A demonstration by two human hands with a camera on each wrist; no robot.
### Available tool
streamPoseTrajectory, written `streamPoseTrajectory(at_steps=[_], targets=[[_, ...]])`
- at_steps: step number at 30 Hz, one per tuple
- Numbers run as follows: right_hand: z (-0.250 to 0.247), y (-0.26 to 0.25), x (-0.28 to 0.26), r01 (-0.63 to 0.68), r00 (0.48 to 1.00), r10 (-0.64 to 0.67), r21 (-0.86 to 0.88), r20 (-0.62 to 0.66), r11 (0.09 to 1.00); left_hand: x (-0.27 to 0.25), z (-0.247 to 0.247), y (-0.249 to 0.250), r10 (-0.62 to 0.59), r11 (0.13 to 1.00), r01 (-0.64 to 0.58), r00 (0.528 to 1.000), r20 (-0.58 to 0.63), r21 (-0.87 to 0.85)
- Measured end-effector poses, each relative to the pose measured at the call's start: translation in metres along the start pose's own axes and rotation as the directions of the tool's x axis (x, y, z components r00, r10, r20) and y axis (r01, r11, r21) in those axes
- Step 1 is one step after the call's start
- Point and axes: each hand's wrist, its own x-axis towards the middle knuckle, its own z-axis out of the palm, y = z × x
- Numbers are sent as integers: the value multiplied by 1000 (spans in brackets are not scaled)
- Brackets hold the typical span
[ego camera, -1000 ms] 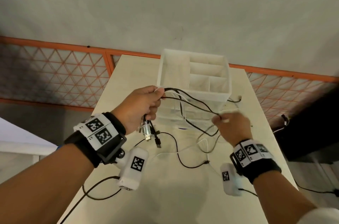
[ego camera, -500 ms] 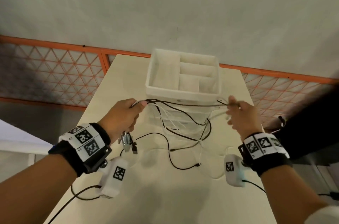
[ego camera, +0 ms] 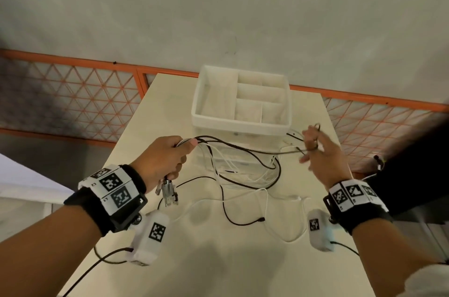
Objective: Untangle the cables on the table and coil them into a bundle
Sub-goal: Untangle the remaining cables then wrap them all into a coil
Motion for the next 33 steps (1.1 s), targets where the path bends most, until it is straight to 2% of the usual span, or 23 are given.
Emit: streamPoseTrajectory(at_steps=[2, 5, 7, 9, 11, 13, 15, 18, 20, 22, 23, 24, 25, 27, 28, 30, 33], targets=[[1, 23, -5, -112, 980, 145, -229, 135, 967, -1, -3, 2, 11, 1000, -11, 1000, -19, 13], [6, 45, -12, -186, 911, 343, -510, 231, 840, -2, -4, 3, 16, 1000, -15, 999, -35, 22], [12, 50, -14, -148, 886, 391, -645, 251, 750, -2, -3, 4, 13, 1000, -12, 999, -45, 12], [15, 45, -10, -129, 907, 363, -681, 212, 721, -1, -2, 5, 11, 1000, -11, 998, -58, 0], [8, 25, -4, -146, 960, 260, -610, 103, 779, 1, -3, 4, 11, 1000, -11, 998, -67, 4], [-4, -4, 6, -83, 996, 91, -435, -4, 896, 2, -5, 2, 2, 1000, 0, 998, -65, 23], [-14, -37, 13, 20, 995, -37, -191, -89, 981, 3, -4, -2, -21, 999, 24, 998, -54, 49], [-18, -63, 17, 153, 972, -163, -71, -170, 986, 1, -2, -8, -45, 997, 47, 999, -25, 66], [-16, -54, 15, 146, 982, -153, -67, -114, 987, -2, -1, -7, -25, 998, 25, 1000, -2, 59], [-11, -24, 11, 36, 998, -24, -221, 58, 975, -5, -2, -5, 5, 999, -6, 1000, 14, 37], [-7, -9, 5, -29, 989, 74, -321, 129, 947, -6, -3, -3, 17, 1000, -17, 1000, 21, 18], [-4, 0, -4, -89, 976, 159, -395, 149, 914, -7, -4, -1, 25, 1000, -25, 999, 28, -2], [0, 3, -14, -115, 974, 185, -421, 128, 900, -7, -5, 0, 33, 999, -32, 999, 36, -17], [11, -15, -41, -87, 988, 119, -268, 102, 959, -7, -5, 2, 49, 999, -49, 997, 61, -9], [19, -33, -57, -14, 987, 40, -170, 153, 985, -7, -2, 2, 59, 998, -60, 995, 83, 9], [40, -67, -81, 106, 944, -94, -22, 316, 994, -10, 8, 4, 90, 993, -101, 984, 151, 65], [79, -88, -98, 130, 867, -127, 26, 482, 991, -21, 28, 14, 206, 949, -259, 941, 268, 178]])
